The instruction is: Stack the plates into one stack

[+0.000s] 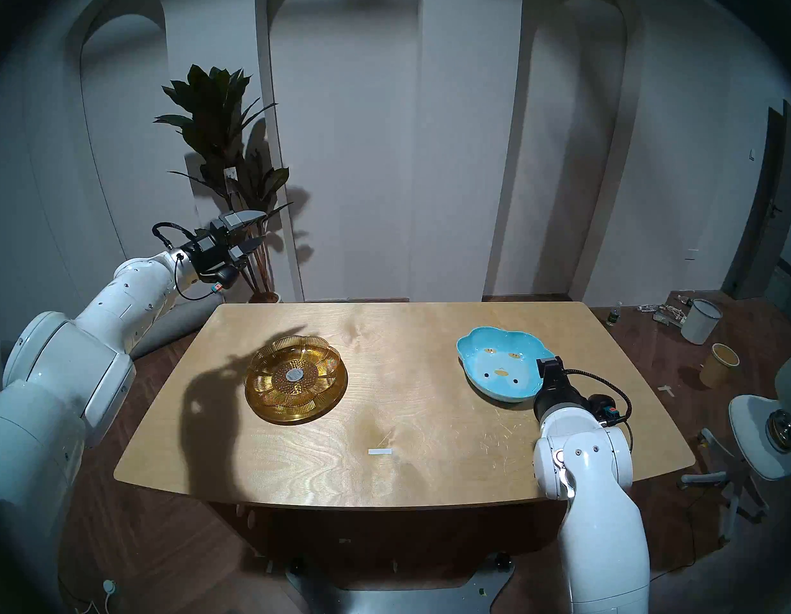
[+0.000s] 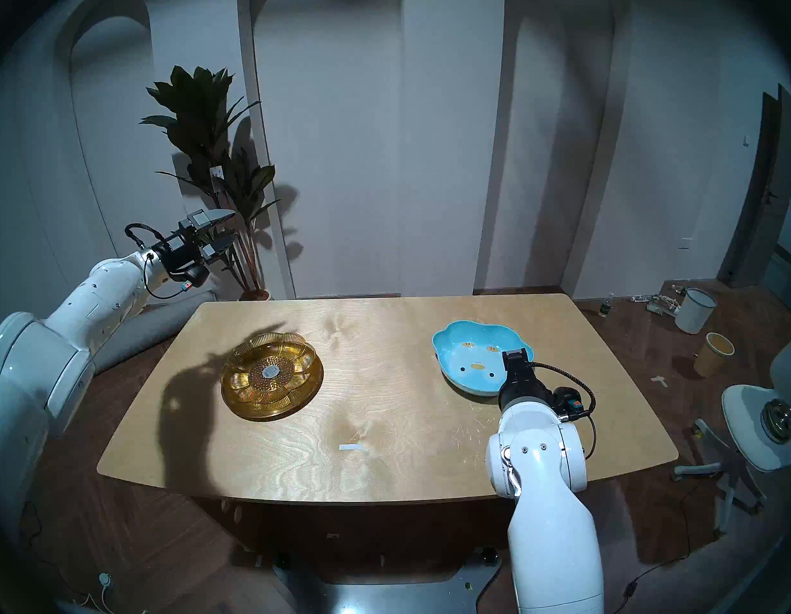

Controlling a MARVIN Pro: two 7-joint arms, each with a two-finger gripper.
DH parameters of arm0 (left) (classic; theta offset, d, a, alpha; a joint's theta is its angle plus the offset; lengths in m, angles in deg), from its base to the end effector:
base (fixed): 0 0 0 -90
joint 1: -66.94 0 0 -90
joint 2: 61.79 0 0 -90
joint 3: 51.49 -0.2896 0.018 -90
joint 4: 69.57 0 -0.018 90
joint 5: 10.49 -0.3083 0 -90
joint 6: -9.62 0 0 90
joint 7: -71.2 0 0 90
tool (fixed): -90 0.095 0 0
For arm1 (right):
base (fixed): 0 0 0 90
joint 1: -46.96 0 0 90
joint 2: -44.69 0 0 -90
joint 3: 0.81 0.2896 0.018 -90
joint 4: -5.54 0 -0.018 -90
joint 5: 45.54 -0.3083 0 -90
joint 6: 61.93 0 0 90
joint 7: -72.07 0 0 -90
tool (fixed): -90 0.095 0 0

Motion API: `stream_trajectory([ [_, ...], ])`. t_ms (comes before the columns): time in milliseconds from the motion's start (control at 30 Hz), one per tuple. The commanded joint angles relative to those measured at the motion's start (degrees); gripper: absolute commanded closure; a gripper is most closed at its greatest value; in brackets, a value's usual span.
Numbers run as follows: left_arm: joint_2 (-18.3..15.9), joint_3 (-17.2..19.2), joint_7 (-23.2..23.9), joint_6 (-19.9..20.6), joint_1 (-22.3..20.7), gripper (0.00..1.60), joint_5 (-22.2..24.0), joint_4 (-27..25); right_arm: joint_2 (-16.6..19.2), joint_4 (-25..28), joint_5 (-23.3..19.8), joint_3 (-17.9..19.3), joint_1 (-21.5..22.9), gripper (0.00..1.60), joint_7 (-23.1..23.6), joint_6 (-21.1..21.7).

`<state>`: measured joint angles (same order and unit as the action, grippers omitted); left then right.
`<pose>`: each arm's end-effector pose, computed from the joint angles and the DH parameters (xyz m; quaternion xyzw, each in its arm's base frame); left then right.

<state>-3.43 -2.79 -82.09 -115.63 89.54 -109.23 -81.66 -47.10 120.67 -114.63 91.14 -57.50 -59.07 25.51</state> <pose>0.5769 0.2127 -0.1442 -0.0713 0.6490 -0.5653 0.5041 0.3309 -0.0325 -0.2894 -0.6152 0.5926 -0.4719 0.2183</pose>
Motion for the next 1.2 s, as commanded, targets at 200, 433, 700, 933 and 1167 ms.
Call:
stream_trajectory([
  [200,0.4,-0.2,-2.9,-0.3,-1.1,0.0,-0.9,1.4,0.2,-6.8,-4.9,2.0,7.0,0.0,2.9,1.1],
  [433,0.5,-0.1,-3.2,-0.6,-1.6,0.0,-1.5,2.3,0.0,-7.2,-6.6,2.8,8.0,0.0,3.0,1.5],
  [700,0.8,-0.3,-3.8,-0.6,-1.7,0.0,-2.5,2.5,-0.2,-11.4,-9.4,3.7,10.0,0.0,3.2,2.7],
  [933,0.9,-0.3,-3.8,-0.4,-1.6,0.0,-3.2,2.7,-0.4,-13.1,-13.6,2.6,9.4,0.0,5.4,-1.5],
  [1167,1.0,-0.3,-4.0,-0.2,-1.4,0.0,-3.9,2.7,-0.5,-10.0,-16.3,0.6,7.4,0.0,6.5,-8.5],
])
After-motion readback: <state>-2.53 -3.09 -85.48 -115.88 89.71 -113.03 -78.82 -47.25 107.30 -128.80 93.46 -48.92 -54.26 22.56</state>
